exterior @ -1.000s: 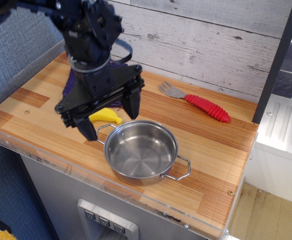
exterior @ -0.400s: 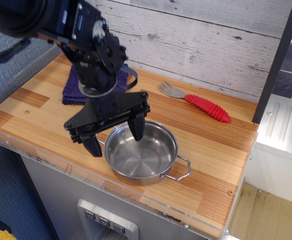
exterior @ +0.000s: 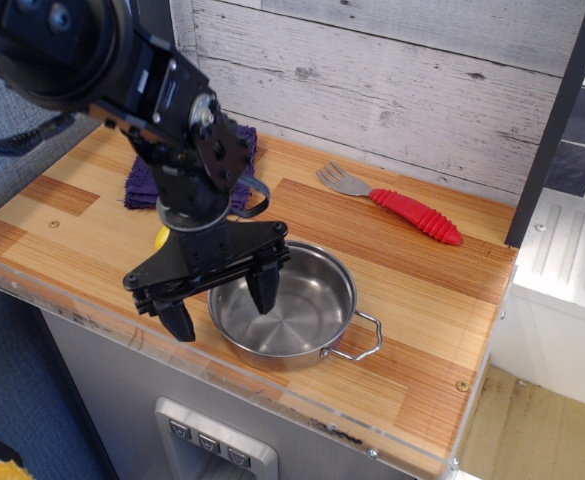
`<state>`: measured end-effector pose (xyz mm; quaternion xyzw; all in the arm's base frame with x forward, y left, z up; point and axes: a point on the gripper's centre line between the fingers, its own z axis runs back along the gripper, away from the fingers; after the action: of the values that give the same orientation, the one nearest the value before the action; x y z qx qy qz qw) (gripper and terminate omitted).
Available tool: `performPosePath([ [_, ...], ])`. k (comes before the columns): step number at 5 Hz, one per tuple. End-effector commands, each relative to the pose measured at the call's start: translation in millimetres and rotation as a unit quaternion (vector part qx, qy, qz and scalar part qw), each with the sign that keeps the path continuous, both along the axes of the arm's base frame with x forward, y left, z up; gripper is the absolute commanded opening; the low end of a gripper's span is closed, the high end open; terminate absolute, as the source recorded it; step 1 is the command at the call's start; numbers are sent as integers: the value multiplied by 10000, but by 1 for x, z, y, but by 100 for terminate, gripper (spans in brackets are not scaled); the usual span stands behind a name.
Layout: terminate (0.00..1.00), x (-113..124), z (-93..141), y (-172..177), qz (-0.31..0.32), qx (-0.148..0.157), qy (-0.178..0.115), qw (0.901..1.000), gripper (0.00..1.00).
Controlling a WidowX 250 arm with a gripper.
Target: Place silver pot on top of blue cloth.
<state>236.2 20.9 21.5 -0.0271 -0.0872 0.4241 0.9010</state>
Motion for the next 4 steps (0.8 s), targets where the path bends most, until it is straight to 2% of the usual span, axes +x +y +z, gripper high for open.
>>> performPosePath([
  [1,0,8,-5,7,141,-34,-119,9998,0],
  [4,0,6,-3,8,138,-107,-145,9997,0],
])
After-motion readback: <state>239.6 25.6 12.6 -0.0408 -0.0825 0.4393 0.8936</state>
